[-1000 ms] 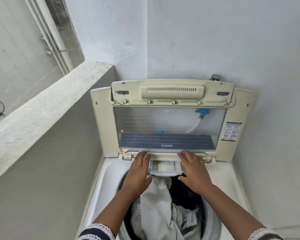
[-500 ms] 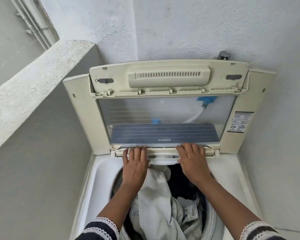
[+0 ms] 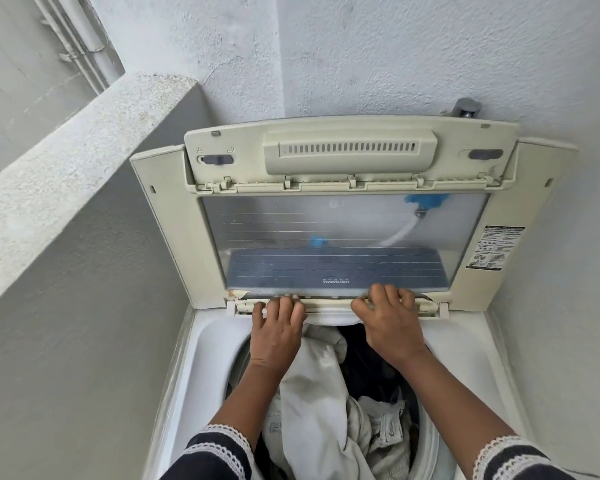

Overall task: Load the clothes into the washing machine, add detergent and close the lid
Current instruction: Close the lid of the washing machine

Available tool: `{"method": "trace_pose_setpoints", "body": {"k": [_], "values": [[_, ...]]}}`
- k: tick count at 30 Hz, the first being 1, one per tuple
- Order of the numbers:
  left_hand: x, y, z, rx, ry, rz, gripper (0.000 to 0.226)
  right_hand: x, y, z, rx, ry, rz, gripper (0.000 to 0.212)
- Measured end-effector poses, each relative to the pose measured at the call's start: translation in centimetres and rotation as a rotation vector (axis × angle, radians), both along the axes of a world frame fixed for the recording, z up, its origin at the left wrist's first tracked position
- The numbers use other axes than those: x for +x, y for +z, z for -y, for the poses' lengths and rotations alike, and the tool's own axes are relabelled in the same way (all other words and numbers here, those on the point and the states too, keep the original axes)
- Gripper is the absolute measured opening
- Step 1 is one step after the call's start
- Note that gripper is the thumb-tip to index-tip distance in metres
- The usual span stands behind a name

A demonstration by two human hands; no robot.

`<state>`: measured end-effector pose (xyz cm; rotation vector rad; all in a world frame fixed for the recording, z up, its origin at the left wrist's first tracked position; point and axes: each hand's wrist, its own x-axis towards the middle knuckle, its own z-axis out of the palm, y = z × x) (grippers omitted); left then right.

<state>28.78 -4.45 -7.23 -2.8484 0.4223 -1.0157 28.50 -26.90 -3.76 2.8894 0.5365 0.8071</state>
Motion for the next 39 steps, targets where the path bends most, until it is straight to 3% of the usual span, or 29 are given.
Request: {"method": "trace_pose_setpoints", "body": {"k": [10, 21, 24, 29, 35, 37, 39], "values": [[0.5, 2.9, -0.5, -0.014, 0.003, -0.23, 0.06, -0.6, 1.4, 0.4, -0.097, -0.001, -0.05, 0.036], [0.0, -1.0, 1.0, -0.303, 0.195, -0.127, 0.042, 0.4, -0.5, -0.1, 0.074, -0.061, 0.041, 0.034], [0.0, -1.8, 1.2, -0.309, 0.165, -0.072, 0.033, 0.9, -0.7, -0.3, 0.065, -0.053, 0.064, 0.038], [-0.3, -2.1, 1.3, -0.286, 0.169, -0.058, 0.038, 0.6, -0.7, -0.2, 0.055, -0.058, 0.087, 0.038], [-0.8, 1.4, 1.1, -0.198, 0.145, -0.26, 0.057, -0.5, 1.2, -0.6, 0.04, -0.106, -0.103, 0.053], [-0.8, 3.4, 0.8, -0.271, 0.078, -0.299, 0.048, -0.6, 2.8, -0.8, 0.089, -0.13, -0.157, 0.053], [-0.5, 6.7, 0.8, -0.389, -0.075, -0.239, 0.037, -0.4, 5.7, -1.2, 0.193, -0.115, -0.058, 0.047]]}}
